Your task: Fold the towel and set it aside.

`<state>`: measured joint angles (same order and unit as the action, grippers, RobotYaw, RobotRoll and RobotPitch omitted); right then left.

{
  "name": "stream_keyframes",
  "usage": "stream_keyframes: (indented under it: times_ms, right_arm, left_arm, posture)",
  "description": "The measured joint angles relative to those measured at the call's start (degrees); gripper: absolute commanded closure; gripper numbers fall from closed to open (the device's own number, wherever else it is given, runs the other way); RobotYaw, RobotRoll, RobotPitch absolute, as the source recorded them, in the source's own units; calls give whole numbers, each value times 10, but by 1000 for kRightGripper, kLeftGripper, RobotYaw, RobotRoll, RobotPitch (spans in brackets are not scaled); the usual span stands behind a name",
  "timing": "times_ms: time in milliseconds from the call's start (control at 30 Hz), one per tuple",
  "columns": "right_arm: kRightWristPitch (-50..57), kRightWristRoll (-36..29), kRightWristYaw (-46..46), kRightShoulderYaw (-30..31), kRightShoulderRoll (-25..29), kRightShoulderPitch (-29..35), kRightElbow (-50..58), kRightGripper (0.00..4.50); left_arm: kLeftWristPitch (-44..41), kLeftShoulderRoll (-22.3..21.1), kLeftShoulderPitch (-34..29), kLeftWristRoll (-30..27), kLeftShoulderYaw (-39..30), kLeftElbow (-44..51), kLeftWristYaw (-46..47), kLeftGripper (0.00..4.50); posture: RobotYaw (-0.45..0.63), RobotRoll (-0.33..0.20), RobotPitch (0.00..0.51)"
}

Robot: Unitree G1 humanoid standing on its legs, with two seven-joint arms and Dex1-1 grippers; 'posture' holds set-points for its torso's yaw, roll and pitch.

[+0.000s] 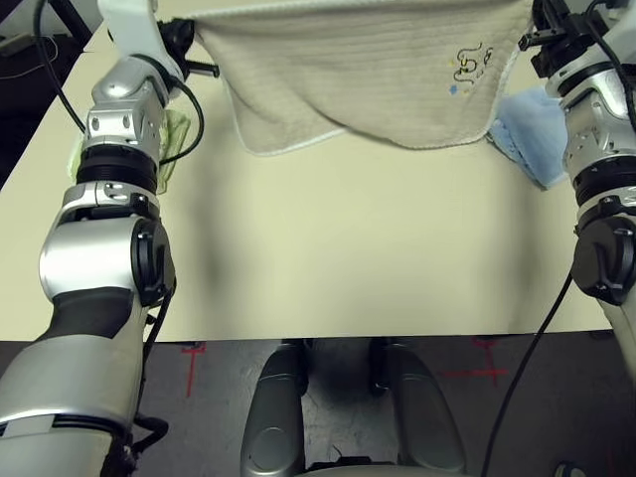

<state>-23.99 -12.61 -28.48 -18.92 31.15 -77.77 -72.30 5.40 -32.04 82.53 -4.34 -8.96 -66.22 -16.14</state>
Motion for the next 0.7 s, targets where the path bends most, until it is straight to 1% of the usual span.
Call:
stream_keyframes:
  times_ms: [100, 200, 300, 400, 500, 567, 633, 700]
  right_arm:
    - [-6, -7, -28, -11, 10, -6, 0, 4500]
    - [-6, -21, -72, -26, 20, -2, 0, 4500]
    - [16, -41, -144, -39, 31, 23, 3, 4500]
    - [50, -46, -212, -41, 43, 70, 5, 4500]
    - [94, -43, -300, -25, 61, 130, 12, 4500]
    - [127, -42, -353, -15, 71, 158, 16, 4500]
    - [156, -38, -395, -1, 80, 173, 27, 4500]
    - [169, -32, -426, 10, 91, 181, 37, 4500]
  left_arm:
    - [40, -8, 16, -1, -5, 1, -1, 4472]
    - [64, -12, 13, -5, -15, 10, -25, 4472]
    - [57, -26, -34, -20, -18, 65, -80, 4472]
    - [-11, -45, -125, -39, -15, 167, -156, 4472]
    - [-137, -84, -238, -69, 2, 296, -251, 4472]
    - [-212, -115, -291, -86, 8, 361, -299, 4472]
    - [-258, -139, -317, -98, 9, 410, -331, 4472]
    - [-292, -162, -325, -111, 9, 444, -357, 4472]
  posture:
    - [51, 0, 319]
    - [45, 0, 324]
    - [40, 0, 329]
    - [42, 0, 330]
    - [41, 0, 331]
    - [32, 0, 330]
    - [28, 0, 330]
    - [23, 0, 328]
